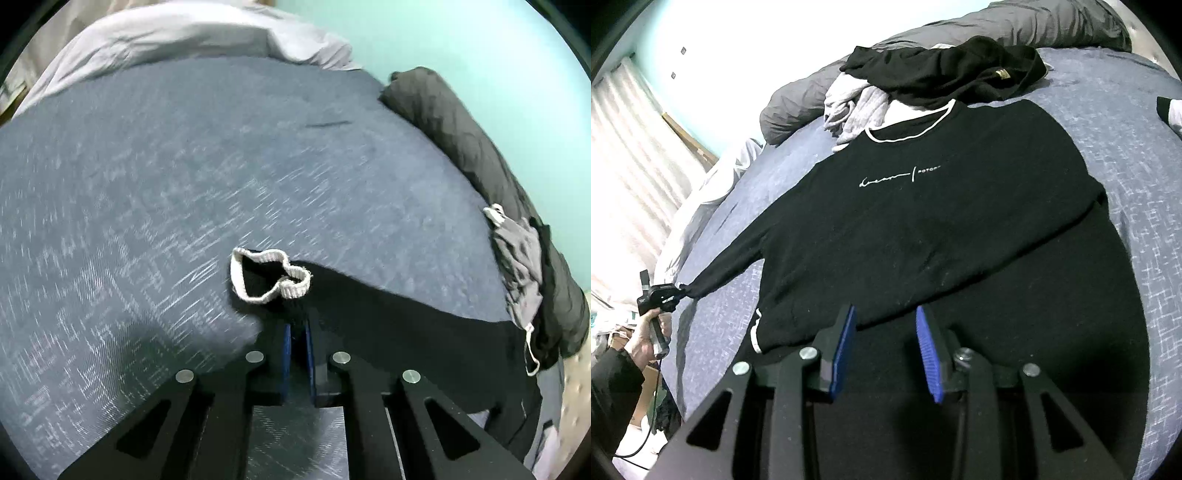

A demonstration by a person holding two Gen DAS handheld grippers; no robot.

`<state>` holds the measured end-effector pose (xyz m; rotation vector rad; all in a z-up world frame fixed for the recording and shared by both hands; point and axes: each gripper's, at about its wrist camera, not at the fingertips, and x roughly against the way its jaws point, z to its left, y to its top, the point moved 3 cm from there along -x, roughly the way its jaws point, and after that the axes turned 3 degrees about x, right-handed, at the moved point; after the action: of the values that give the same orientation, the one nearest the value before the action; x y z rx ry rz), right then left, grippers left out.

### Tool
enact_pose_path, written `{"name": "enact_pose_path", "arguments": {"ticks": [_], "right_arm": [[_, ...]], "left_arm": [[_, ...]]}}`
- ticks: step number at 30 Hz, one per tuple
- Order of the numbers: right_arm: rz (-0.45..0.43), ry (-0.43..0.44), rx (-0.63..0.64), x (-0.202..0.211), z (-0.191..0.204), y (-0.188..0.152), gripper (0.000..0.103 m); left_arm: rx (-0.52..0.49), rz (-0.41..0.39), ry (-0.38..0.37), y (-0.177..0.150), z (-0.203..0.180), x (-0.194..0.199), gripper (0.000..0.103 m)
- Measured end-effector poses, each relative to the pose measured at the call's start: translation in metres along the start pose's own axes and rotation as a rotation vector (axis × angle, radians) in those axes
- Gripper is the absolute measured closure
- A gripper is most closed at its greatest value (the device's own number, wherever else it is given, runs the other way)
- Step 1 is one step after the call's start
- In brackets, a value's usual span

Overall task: Fold clothes
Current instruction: 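Grasp the black sleeve cuff with the left gripper and lift it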

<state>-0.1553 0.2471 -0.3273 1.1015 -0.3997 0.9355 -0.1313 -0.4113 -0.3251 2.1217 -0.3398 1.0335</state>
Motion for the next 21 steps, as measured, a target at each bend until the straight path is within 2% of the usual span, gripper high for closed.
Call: {"name": "enact_pose_path", "arguments": {"ticks": [4, 9, 15, 21], "right_arm": [[-0.008, -0.028, 0.019, 0.003, 0.0, 0.0, 0.069], [-0.025, -0.044, 0.019, 0.012, -0.006, 0.001, 0.069], [-0.057, -0.068, 0.001, 0.03, -0.02, 0.002, 0.069], [-0.077, -0.091, -0.043, 0.046, -0.046, -0.002, 0.069]], "left_arm": [[-0.079, -0.018, -0.042, 0.006, -0.034, 0.017, 0.097], [-0.166, -0.041, -0.133, 0.012, -0.094, 0.038, 0.097], [-0.295, -0.038, -0.238, -0.01, -0.18, 0.071, 0.097], [-0.4, -0.02, -0.311, -0.036, -0.258, 0.093, 0.097]]}}
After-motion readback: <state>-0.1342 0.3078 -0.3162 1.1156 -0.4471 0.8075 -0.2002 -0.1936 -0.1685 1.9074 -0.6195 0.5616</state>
